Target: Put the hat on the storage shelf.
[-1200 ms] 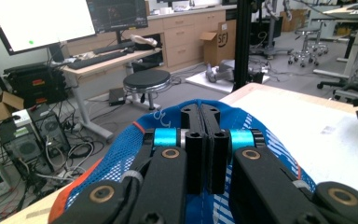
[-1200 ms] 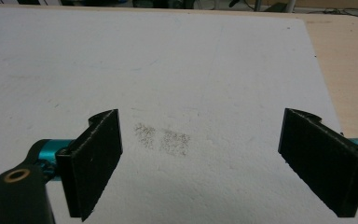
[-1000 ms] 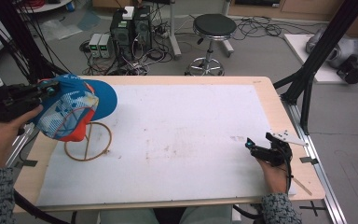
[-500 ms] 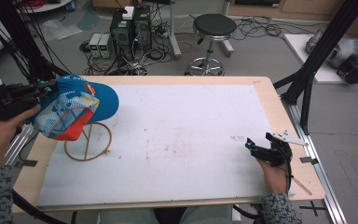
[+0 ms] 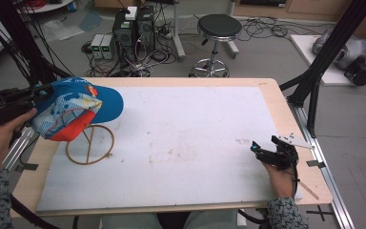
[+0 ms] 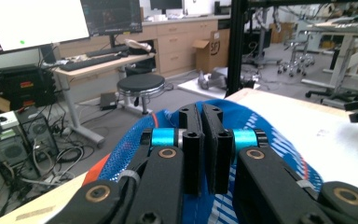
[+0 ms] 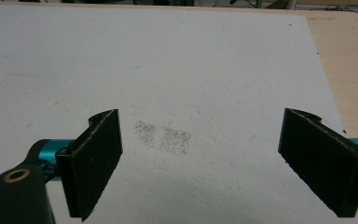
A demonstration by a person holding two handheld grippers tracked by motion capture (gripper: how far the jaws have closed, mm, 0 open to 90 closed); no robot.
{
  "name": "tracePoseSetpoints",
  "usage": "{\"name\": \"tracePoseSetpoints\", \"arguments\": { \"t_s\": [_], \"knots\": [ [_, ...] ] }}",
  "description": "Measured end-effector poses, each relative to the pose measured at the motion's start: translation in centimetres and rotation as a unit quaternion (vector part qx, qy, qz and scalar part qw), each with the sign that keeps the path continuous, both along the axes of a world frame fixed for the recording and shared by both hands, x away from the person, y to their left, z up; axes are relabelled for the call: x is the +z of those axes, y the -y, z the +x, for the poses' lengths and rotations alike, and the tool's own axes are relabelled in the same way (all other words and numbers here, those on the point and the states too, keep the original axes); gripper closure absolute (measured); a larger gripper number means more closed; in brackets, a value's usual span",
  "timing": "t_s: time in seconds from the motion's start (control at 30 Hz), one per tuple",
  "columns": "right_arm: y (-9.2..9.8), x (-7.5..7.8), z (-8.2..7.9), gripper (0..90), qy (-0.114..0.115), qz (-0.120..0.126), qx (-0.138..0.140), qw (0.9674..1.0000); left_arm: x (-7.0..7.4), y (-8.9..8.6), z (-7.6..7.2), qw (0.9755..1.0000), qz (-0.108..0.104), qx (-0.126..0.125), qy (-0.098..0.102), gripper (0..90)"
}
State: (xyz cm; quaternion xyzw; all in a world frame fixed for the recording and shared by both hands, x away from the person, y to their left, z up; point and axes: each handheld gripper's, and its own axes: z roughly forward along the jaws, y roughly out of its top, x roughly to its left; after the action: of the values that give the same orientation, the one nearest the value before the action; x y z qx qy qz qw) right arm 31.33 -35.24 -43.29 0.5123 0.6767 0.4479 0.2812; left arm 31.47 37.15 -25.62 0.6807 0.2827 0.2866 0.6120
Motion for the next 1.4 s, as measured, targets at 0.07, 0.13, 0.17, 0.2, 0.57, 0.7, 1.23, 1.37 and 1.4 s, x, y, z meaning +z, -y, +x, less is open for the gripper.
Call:
{"name": "tracePoseSetpoints", "arguments": {
  "t_s": [0.07,0.13,0.17,0.2,0.57,0.7,1.23,1.37,1.4],
  "knots": [
    [0.0,0.0,0.0,12.5,0.000,-0.001,0.000,1.0000,-0.1,0.0,0.0,1.0000,-0.004,-0.005,0.001,86.3],
    [0.0,0.0,0.0,12.5,0.000,0.000,0.000,1.0000,-0.2,0.1,0.1,1.0000,0.001,-0.005,-0.002,86.3],
    [0.0,0.0,0.0,12.5,0.000,0.000,0.000,1.0000,-0.3,0.2,0.1,1.0000,0.000,-0.006,-0.002,86.3],
    [0.0,0.0,0.0,12.5,0.000,0.000,0.000,1.0000,-0.3,0.3,0.2,1.0000,-0.001,-0.007,-0.002,86.3],
    [0.0,0.0,0.0,12.5,0.001,-0.001,0.000,1.0000,-0.3,0.1,-0.2,0.9999,-0.009,-0.007,0.006,79.3],
    [0.0,0.0,0.0,12.5,0.001,-0.001,0.000,1.0000,-0.3,0.1,-0.2,0.9999,-0.017,-0.002,0.002,66.3],
    [-0.1,0.0,0.0,12.4,0.002,-0.001,0.001,1.0000,0.8,2.4,-1.8,0.9996,-0.012,0.005,0.026,47.6],
    [-0.1,0.0,0.0,12.5,0.002,-0.001,0.001,1.0000,1.4,3.7,-2.6,0.9995,-0.008,0.007,0.031,40.4],
    [-0.1,0.0,0.0,12.5,0.001,0.000,0.002,1.0000,1.4,4.0,-2.8,0.9994,0.000,0.010,0.034,39.0]
  ]
}}
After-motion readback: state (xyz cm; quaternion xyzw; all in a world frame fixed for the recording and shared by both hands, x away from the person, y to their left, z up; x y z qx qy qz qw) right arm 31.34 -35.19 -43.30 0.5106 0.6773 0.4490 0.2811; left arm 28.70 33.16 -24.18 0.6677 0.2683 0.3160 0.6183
